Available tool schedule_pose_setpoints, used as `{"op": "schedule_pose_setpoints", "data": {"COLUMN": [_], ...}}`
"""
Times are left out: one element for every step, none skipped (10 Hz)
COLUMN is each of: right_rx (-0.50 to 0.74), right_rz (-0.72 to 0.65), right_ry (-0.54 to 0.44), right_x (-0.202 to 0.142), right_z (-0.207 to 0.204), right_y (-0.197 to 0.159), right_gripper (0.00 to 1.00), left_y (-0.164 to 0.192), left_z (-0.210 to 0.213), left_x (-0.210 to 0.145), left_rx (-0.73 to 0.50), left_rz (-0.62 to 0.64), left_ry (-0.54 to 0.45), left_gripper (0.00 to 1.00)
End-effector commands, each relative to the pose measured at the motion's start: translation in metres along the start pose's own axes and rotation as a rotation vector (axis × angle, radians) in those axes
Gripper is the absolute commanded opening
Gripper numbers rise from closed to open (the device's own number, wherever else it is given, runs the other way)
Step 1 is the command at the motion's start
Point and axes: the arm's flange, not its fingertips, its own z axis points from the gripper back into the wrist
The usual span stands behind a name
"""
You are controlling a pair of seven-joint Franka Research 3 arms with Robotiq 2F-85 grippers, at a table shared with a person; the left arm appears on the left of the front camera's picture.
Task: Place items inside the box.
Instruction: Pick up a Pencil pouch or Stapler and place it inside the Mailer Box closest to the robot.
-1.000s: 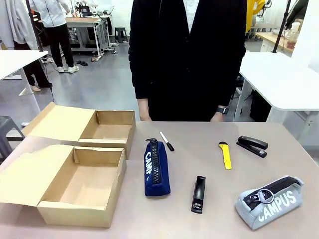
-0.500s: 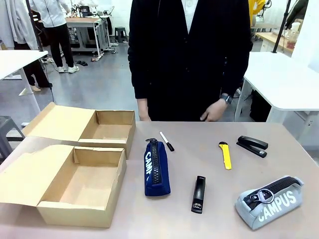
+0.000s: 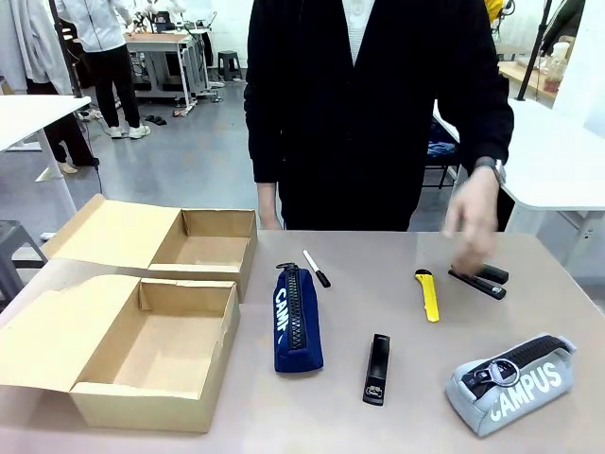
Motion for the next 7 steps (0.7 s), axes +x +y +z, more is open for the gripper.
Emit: {"op": "schedule_pose_setpoints", "data": {"right_rx": [0.025,0.048,0.026,-0.101,-0.084,-0.085,-0.106], "right_rz": [0.113,0.089,0.053,-0.020,-0.033,-0.069,-0.192], "right_ry": [0.091,0.038,0.001,-0.093,-0.186,-0.262,-0.364], "right_x": [0.007,0.006,-0.001,-0.025,-0.047,-0.059,-0.059], "right_z": [-0.030,-0.003,0.022,0.060,0.082,0.090,0.088], "right_y": [-0.005,-0.023,-0.038,-0.066,-0.077,-0.085,-0.091], "right_gripper": [1.00,1.00,1.00,1.00,1.00,1.00,1.00], "left_y": [-0.001,-0.001,-0.001,-0.001,-0.001,-0.001,-0.001], "left_z": [0.000,0.000,0.000,0.000,0.000,0.000,0.000], "left_x": [0.002,0.002,0.002,0.002,0.002,0.002,0.002], "left_rx": [-0.022,-0.022,-0.022,-0.022,-0.022,-0.022,-0.022], "left_rz": [-0.024,-0.024,-0.024,-0.024,-0.024,-0.024,-0.024], "left_ry": [-0.011,-0.011,-0.011,-0.011,-0.011,-0.011,-0.011], "left_gripper": [1.00,1.00,1.00,1.00,1.00,1.00,1.00]}}
